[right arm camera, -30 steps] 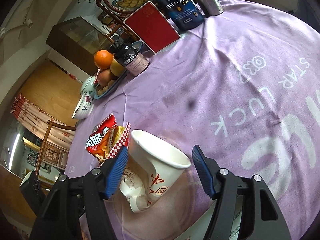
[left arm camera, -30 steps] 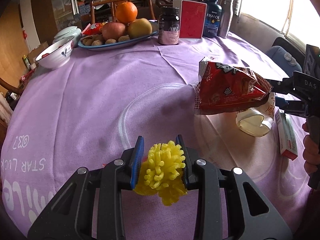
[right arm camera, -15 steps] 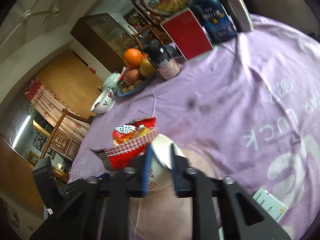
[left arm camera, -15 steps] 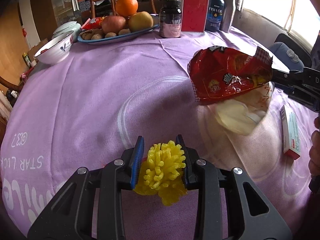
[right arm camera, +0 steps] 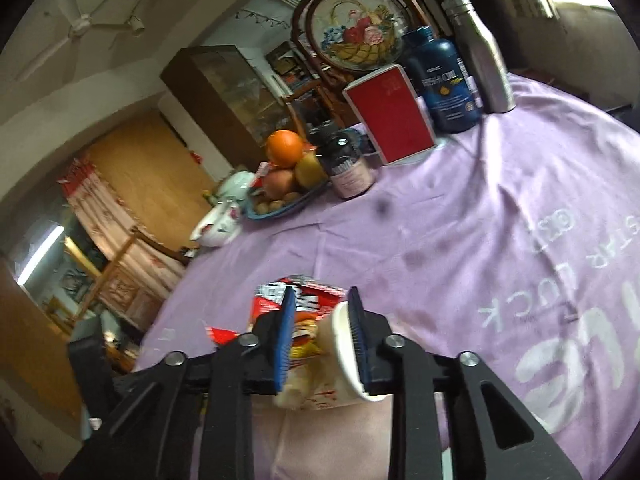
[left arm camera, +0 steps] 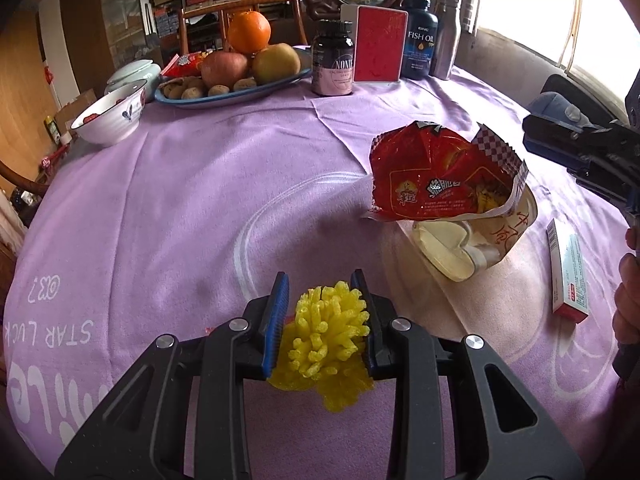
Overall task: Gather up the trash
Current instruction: 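Lift and carry the chip bag and yellow ball to the red wastebasket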
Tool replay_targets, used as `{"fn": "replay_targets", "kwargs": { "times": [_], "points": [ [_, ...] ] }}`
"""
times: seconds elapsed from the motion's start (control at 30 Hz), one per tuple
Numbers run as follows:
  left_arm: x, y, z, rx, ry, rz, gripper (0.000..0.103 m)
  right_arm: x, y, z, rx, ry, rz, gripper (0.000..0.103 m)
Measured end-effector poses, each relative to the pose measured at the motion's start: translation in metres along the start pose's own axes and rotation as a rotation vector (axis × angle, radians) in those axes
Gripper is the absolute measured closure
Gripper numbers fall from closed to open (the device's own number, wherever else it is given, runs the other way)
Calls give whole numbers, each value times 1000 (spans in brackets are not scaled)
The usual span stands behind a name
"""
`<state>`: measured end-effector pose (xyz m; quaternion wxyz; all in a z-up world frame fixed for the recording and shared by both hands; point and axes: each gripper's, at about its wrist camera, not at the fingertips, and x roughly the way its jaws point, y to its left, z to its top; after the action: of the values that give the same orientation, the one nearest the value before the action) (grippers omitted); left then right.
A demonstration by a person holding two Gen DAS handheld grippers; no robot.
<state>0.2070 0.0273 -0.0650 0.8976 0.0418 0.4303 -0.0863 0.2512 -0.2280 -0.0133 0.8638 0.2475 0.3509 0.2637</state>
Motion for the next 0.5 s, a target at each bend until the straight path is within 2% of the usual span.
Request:
{"fn": "replay_targets", "kwargs": {
  "times": [0.03,0.1,0.2,0.3,0.4,0.5],
  "points": [
    [0,0,0,0,2,-1,70,-1,2,-1,-4,-2,7,54],
    [1,-1,0,1,5,-1,70,-1,10,-2,-31,5,37,53],
    [1,-1,0,3,3,2,70,5,23,-7,-74,47,94,38],
    [0,1,1,-1,-6,12,70,8,50,-17,-229,51,28,27],
    [-4,9,4,-23,-25,30,70,14,77,-31,-399,42,-54,26],
    [-5,17,7,-48,-32,37,70,25,87,-41,-492,54,-141,27]
  ]
}}
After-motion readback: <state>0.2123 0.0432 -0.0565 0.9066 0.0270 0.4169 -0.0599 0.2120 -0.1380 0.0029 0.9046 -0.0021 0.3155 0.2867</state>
